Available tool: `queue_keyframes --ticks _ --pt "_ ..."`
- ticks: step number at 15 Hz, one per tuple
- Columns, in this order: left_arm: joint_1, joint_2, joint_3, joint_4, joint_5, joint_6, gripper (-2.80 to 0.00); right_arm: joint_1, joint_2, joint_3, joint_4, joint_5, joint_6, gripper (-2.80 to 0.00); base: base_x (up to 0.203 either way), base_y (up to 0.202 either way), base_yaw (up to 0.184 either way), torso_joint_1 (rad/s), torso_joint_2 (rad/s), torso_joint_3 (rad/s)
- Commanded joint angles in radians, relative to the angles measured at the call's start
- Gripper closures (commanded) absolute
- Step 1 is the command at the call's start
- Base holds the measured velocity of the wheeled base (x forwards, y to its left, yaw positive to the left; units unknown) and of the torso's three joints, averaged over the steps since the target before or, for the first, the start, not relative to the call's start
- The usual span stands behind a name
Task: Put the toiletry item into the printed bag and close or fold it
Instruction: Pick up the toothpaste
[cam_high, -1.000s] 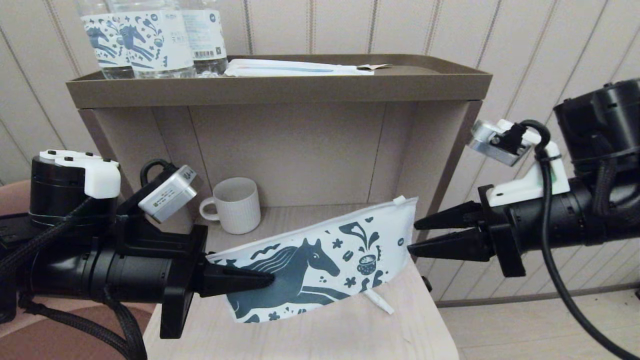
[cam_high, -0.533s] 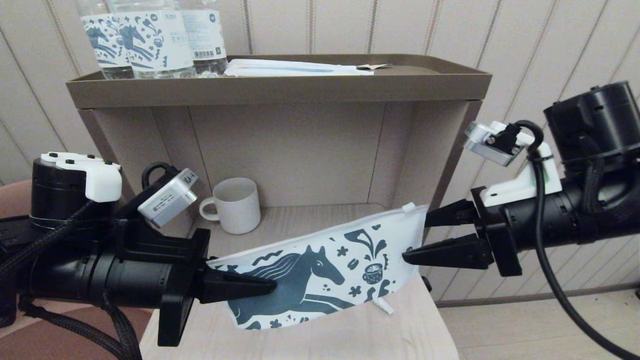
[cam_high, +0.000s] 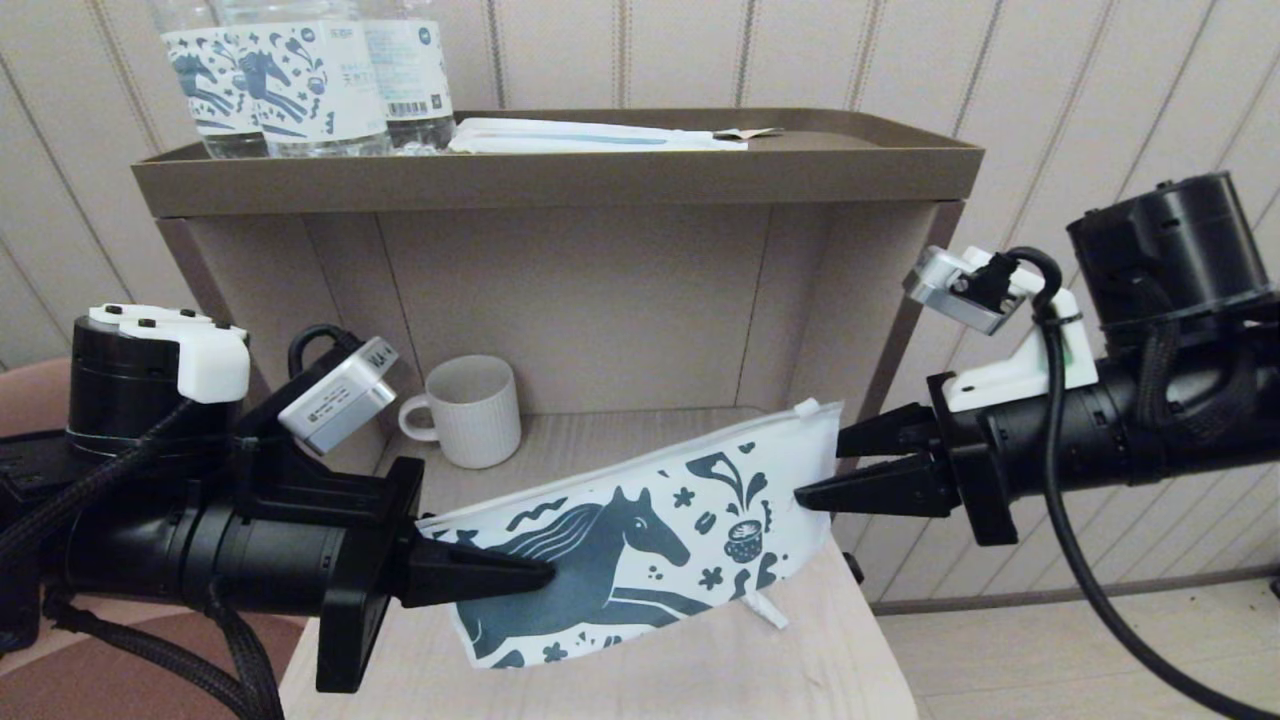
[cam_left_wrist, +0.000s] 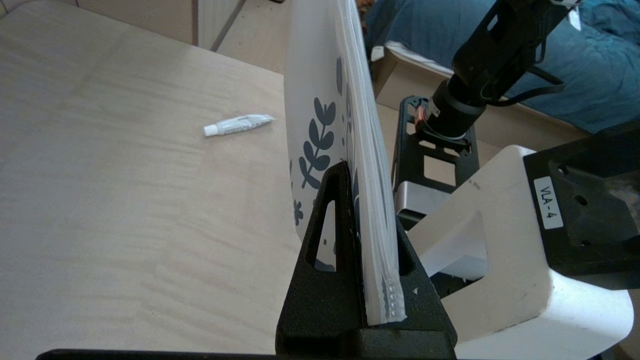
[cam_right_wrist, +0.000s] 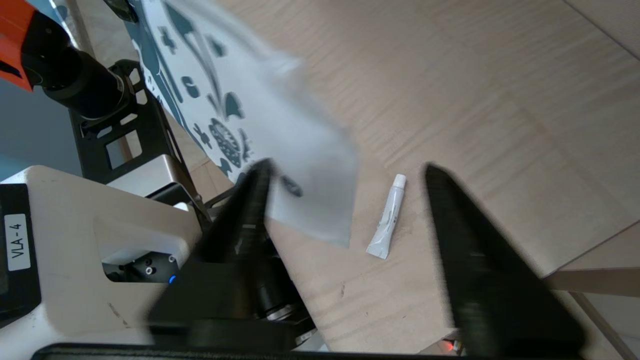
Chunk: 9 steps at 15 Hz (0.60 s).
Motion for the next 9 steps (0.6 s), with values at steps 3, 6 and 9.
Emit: queue_keyframes --ticks 3,6,9 --pt "0.0 0.012 0.002 -0.003 -0.009 0.002 0.0 0.006 -0.005 0.003 0.001 0.005 -0.002 0.0 0.0 0.0 0.0 0.0 0.0 0.0" --pt "-0.014 0.029 -0.011 -0.005 -0.035 0.005 0.0 0.021 -0.015 0.016 0.001 0.005 -0.003 0.0 0.0 0.0 0.0 0.0 0.0 0.0" --pt "-0.027 0.065 -0.015 -0.008 -0.036 0.05 0.0 0.054 -0.037 0.035 0.001 0.004 -0.003 0.0 0.0 0.0 0.0 0.0 0.0 0.0"
